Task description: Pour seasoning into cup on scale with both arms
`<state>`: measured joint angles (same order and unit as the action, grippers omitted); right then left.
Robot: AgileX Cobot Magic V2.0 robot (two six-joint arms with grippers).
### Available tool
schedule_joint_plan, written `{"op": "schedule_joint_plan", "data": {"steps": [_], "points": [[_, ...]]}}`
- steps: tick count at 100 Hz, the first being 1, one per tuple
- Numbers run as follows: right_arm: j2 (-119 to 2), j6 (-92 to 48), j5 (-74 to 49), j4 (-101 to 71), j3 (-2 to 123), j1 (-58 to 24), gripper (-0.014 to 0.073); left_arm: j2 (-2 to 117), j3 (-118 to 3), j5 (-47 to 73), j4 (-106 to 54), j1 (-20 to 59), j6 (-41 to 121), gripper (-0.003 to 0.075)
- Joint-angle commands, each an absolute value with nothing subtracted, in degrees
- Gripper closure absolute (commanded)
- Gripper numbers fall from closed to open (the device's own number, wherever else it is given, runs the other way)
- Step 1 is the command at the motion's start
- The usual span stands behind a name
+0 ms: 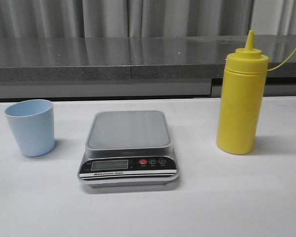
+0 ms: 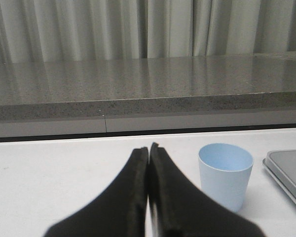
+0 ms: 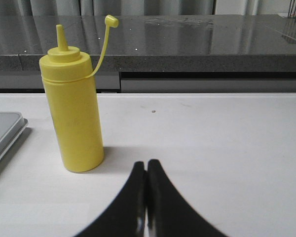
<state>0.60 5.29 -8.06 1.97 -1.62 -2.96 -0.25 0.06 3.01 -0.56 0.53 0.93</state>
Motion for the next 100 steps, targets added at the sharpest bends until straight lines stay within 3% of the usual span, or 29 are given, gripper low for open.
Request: {"op": "schedule_joint_plan", "data": {"steps": [1, 51, 100], "points": [[1.84, 5.14, -3.83, 2.67, -0.75, -2.65, 0.0662, -2.07, 2.19, -1.41, -0.6, 0.52, 0.6, 0.074], [1.84, 5.14, -3.83, 2.67, -0.75, -2.65, 0.0662, -2.07, 2.19, -1.64, -0.6, 0.52, 0.6, 0.074], [1.84, 5.14, -3.83, 2.67, -0.75, -2.65, 0.0662, -2.07, 0.61, -14.59, 2.15, 0.52, 0.6, 0.074]]}}
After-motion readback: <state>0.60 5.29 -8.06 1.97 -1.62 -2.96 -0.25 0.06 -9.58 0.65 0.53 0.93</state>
